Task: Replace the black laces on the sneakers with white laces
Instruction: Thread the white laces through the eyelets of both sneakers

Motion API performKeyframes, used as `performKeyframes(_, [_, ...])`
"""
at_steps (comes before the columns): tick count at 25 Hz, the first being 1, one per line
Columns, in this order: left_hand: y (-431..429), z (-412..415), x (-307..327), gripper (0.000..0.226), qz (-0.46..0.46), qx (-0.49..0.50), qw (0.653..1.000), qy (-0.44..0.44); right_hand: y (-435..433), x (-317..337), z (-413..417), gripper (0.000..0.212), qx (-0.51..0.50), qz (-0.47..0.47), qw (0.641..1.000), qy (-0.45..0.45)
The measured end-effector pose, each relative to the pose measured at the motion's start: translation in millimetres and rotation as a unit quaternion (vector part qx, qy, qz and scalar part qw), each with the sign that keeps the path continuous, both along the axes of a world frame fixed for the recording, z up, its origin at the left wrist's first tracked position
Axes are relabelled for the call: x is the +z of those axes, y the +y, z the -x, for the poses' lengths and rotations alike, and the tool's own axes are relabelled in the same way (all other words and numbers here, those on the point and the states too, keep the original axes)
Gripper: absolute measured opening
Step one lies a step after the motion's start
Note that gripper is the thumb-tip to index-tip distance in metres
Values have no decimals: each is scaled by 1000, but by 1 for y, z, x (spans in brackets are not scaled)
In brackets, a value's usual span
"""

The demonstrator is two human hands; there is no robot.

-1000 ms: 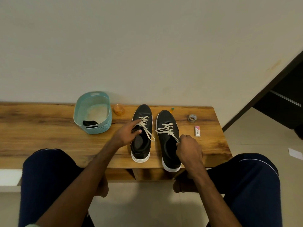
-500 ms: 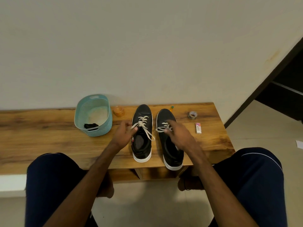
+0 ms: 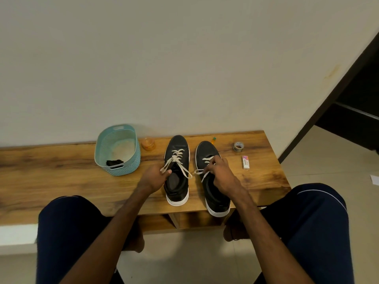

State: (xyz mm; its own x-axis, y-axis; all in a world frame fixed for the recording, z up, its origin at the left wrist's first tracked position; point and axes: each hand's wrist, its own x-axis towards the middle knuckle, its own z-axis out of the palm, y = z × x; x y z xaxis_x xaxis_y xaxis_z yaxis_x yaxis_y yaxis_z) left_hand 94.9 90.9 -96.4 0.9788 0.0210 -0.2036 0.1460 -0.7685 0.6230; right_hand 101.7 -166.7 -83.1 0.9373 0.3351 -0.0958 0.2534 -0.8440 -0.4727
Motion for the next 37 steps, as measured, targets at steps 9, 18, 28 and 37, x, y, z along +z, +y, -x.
performKeyframes(9, [-27, 18, 22, 18, -136, -66, 980, -127, 0, 8, 3, 44, -4, -27, 999, -23])
performKeyframes(18, [-24, 38, 29, 24, -217, -109, 962, -123, -11, 15, 10, 31, 33, -13, 998, 50])
performKeyframes(28, [-42, 17, 18, 45, -263, -153, 946, -110, -43, 35, 35, 33, -119, -167, 979, 12])
performKeyframes(37, [-49, 45, -16, 49, -192, -66, 967, -153, -8, 5, 44, 59, -180, 44, 981, 63])
